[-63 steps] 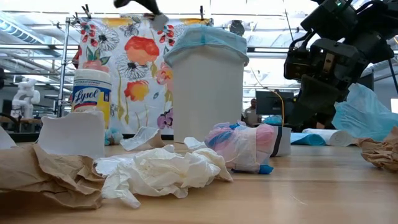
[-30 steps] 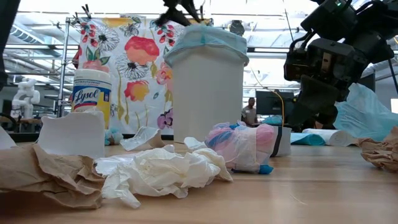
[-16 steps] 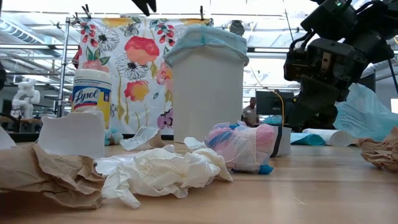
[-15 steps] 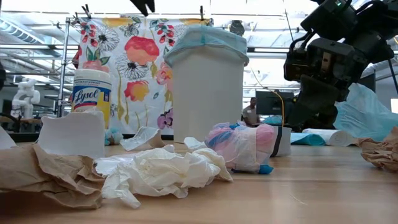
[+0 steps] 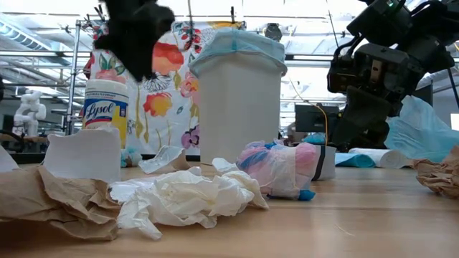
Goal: Place trash/remove bag and relplace
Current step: Put the blue plastic into the trash bin
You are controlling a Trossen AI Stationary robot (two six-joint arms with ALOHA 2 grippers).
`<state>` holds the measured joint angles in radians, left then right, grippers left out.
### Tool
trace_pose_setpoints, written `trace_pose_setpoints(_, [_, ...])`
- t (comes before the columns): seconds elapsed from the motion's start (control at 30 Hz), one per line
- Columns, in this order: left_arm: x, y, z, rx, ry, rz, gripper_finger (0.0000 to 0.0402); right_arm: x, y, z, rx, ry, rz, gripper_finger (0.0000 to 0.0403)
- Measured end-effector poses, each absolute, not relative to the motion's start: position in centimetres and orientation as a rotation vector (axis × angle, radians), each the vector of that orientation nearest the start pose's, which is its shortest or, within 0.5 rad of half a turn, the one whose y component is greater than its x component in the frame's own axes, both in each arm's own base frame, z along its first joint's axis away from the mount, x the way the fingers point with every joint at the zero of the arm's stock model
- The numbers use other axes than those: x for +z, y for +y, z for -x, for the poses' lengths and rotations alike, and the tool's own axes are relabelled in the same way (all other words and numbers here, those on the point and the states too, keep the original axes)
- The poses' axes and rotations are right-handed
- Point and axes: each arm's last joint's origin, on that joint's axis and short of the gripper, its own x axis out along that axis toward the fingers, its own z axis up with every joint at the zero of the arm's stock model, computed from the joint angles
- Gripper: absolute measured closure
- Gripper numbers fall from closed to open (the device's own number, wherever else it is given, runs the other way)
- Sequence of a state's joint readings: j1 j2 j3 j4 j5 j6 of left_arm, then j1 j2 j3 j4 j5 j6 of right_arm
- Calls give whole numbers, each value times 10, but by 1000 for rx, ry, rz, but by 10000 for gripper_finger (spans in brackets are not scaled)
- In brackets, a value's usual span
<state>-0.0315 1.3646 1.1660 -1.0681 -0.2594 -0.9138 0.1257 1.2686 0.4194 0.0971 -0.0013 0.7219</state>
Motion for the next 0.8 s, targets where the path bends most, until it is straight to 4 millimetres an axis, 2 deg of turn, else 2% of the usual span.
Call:
trace_pose_setpoints(0.2, [228,12,-224,717,1002,770,268,145,27,-217,-155,761,-638,403])
trace_pose_setpoints(0.3, [209,20,-217,718,987,817,268,145,28,-217,-155,762,-637,403])
trace_pose_setpoints(0.6, [186,45,-220,781,1035,767,268,145,27,-217,-155,762,-638,403])
trace_pose_setpoints(0.8, [166,56,-229,727,1121,778,268,145,27,-217,-156,763,-638,403])
